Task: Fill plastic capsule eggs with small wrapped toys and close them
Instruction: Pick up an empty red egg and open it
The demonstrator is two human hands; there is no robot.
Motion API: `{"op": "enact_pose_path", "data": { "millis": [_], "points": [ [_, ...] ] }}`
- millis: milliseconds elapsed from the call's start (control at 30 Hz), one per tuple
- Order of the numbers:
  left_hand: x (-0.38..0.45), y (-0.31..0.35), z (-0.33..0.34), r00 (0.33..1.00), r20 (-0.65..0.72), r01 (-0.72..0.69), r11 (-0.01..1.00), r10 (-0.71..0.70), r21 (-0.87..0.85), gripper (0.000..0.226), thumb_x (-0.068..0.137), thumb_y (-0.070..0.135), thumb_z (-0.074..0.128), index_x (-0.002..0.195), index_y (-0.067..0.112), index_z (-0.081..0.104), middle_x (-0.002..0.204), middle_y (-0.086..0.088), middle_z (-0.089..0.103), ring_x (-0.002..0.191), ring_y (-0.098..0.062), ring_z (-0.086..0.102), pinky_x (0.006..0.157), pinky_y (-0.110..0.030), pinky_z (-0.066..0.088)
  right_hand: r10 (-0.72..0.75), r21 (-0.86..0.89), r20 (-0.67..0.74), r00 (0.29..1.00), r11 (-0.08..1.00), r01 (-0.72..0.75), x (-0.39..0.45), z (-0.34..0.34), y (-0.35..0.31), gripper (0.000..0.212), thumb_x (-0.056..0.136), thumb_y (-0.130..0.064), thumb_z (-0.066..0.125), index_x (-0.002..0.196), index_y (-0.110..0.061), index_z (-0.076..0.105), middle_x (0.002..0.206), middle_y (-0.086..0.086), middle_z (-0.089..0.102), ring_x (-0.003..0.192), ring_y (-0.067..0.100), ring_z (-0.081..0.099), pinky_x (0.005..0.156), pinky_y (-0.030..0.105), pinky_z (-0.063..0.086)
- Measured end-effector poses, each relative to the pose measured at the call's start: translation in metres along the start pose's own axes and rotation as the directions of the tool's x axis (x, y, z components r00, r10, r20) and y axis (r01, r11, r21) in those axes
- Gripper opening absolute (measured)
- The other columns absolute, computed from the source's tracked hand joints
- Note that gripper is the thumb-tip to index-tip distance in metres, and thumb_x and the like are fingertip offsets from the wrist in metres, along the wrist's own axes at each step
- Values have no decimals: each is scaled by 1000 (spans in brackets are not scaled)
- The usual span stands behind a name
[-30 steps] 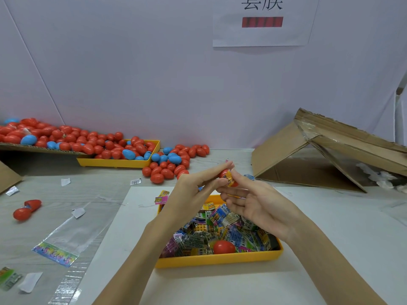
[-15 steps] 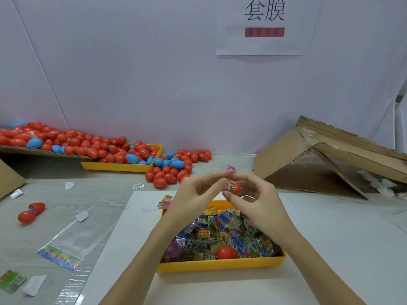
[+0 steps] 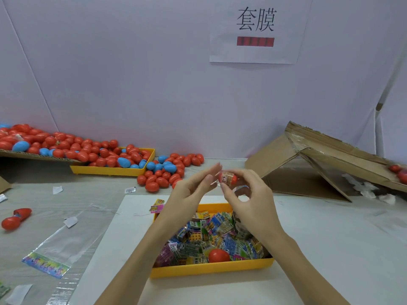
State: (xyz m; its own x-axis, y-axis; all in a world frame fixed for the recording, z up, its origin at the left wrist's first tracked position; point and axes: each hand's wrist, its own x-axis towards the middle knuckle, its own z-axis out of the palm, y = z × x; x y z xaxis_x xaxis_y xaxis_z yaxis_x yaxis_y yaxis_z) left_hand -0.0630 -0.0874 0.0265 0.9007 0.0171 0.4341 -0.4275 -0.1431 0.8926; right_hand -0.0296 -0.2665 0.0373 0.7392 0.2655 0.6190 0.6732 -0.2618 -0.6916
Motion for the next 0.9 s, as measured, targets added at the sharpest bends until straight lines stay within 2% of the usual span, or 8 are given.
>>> {"op": "enact_pose_path", "data": {
  "millis": [200, 400, 467, 533, 633, 700, 800, 900],
  "points": [
    [0, -10, -14, 987, -160, 49, 915, 17, 400, 25, 104, 23, 60, 125, 33, 67, 117, 25, 71, 111, 12, 61, 94, -17, 54, -154, -411, -277, 948, 911, 29, 78, -58, 24, 34, 95, -10, 72, 127, -10, 61, 119, 9, 56, 96, 13, 57, 90, 3, 40],
    [0, -11, -13, 986, -168, 86, 880, -7, 468, 16, 102, 19, 63, 107, 24, 77, 103, 20, 73, 99, 7, 63, 75, -6, 47, 174, -631, -346, 922, 684, -366, 140, -102, 76, 37, 101, -1, 60, 138, -4, 58, 135, 22, 52, 126, 37, 50, 107, 42, 45],
    [-1, -9, -12, 986, -169, 84, 879, -4, 469, 15, 101, 19, 64, 105, 23, 78, 101, 18, 74, 98, 5, 63, 73, -7, 47, 242, -733, -328, 913, 545, -408, 142, -102, 82, 41, 100, 0, 58, 141, -5, 57, 140, 25, 52, 129, 41, 45, 108, 45, 41],
    [-1, -8, -14, 985, -171, 86, 876, -4, 475, 15, 101, 20, 64, 104, 23, 78, 100, 17, 74, 98, 5, 63, 74, -9, 48, 170, -798, -325, 930, 479, -366, 138, -94, 79, 47, 97, 2, 57, 143, -7, 56, 145, 27, 49, 132, 44, 41, 109, 47, 38],
    [-1, -9, -17, 983, -184, 112, 849, -17, 516, 14, 101, 21, 64, 103, 25, 77, 98, 18, 73, 96, 5, 62, 74, -14, 51, -39, -808, -202, 979, 572, -144, 122, -69, 70, 41, 93, 7, 57, 131, -3, 66, 144, 25, 53, 138, 41, 42, 114, 49, 35],
    [-1, -11, -19, 980, -197, 135, 817, -27, 561, 13, 101, 21, 65, 101, 23, 77, 94, 18, 72, 92, 2, 61, 69, -14, 49, -71, -735, -64, 995, 678, 1, 108, -43, 67, 32, 95, 4, 58, 124, -3, 70, 136, 19, 61, 132, 34, 49, 112, 42, 38],
    [-2, -15, -21, 979, -203, 157, 735, -26, 660, 11, 100, 21, 65, 100, 22, 76, 90, 17, 69, 79, 1, 60, 65, -10, 41, 29, -581, 214, 977, 808, 103, 90, -1, 72, 28, 101, -4, 56, 125, -8, 69, 129, 10, 67, 122, 26, 58, 105, 35, 44],
    [-3, -20, -23, 972, -231, 191, 694, -37, 694, 12, 100, 18, 65, 101, 19, 77, 91, 11, 70, 77, 1, 57, 65, -10, 38, 222, -534, 445, 867, 843, 58, 84, 31, 85, 42, 103, -2, 51, 142, -14, 59, 147, 10, 58, 133, 27, 54, 110, 39, 45]
  ]
}}
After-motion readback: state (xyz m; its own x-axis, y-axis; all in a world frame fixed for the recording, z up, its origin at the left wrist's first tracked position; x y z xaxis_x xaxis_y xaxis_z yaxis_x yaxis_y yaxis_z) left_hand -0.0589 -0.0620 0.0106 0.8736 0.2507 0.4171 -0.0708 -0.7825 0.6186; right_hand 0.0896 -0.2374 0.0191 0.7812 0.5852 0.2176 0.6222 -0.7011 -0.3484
